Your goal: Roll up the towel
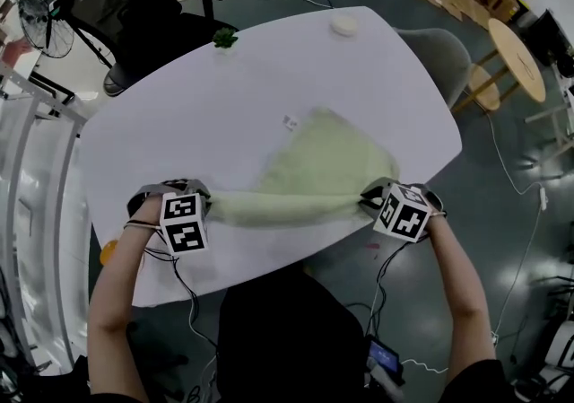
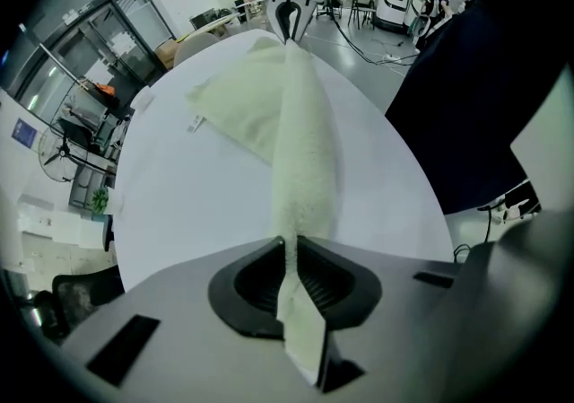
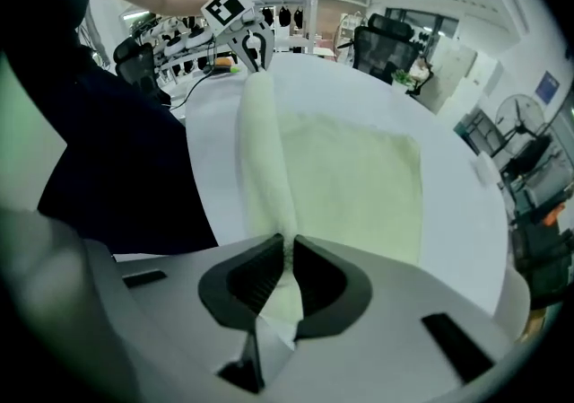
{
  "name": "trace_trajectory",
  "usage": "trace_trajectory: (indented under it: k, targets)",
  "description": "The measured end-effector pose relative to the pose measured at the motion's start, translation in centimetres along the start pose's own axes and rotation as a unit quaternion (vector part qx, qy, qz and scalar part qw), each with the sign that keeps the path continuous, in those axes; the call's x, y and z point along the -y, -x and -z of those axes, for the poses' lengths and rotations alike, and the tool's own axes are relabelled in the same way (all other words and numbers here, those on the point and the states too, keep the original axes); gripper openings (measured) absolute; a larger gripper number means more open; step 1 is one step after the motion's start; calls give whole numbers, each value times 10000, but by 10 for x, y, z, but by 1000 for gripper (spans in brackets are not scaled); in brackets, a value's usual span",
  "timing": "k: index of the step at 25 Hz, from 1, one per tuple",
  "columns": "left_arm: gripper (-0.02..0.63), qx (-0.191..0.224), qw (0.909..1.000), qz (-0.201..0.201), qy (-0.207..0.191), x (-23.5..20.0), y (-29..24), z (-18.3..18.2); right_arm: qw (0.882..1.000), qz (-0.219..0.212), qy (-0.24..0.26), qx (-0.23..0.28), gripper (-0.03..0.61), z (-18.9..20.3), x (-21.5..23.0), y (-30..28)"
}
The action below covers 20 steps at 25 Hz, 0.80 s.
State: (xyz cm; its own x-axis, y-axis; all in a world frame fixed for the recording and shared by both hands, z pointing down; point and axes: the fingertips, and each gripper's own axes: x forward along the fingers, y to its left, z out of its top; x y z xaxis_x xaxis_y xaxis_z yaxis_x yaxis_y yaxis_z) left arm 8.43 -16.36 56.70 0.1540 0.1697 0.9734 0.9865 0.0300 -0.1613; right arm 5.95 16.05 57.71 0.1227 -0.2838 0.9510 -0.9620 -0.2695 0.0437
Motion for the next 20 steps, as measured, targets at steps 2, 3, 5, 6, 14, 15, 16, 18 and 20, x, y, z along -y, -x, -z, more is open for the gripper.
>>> trace_trajectory:
  k: [2, 3, 5, 6, 14, 15, 16, 18, 20]
  targets:
    - [54, -5, 10000, 54, 63, -14, -7, 0, 9998, -96, -110, -112, 43, 2, 10, -4]
    - [52, -19, 9999, 88, 97, -20, -11, 0, 9996, -117, -170, -182, 43, 4, 15, -7]
    - [49, -59, 9997, 172, 152, -30, -20, 0, 9989, -126, -262, -364, 43, 8, 23, -14]
    - [48, -79, 9996, 207, 171, -33, -23, 0, 9984, -131, -280, -465, 43, 11, 25, -17]
    - [43, -4, 9980, -21, 630, -55, -42, -2, 9966, -82, -453, -678, 44, 17, 31, -30]
    - [43, 6, 9980, -146, 612, -56, -43, -3, 9973, 11, -371, -638, 49, 17, 31, -30]
    - [46, 20, 9979, -289, 584, -58, -42, -3, 9979, 153, -262, -574, 57, 16, 33, -29]
    - [59, 82, 9962, -592, 629, -62, -39, -4, 9978, 525, -123, -391, 110, 14, 39, -23]
    - [98, 161, 9937, -841, 729, -67, -32, -3, 9959, 872, -188, -173, 151, 10, 47, -14]
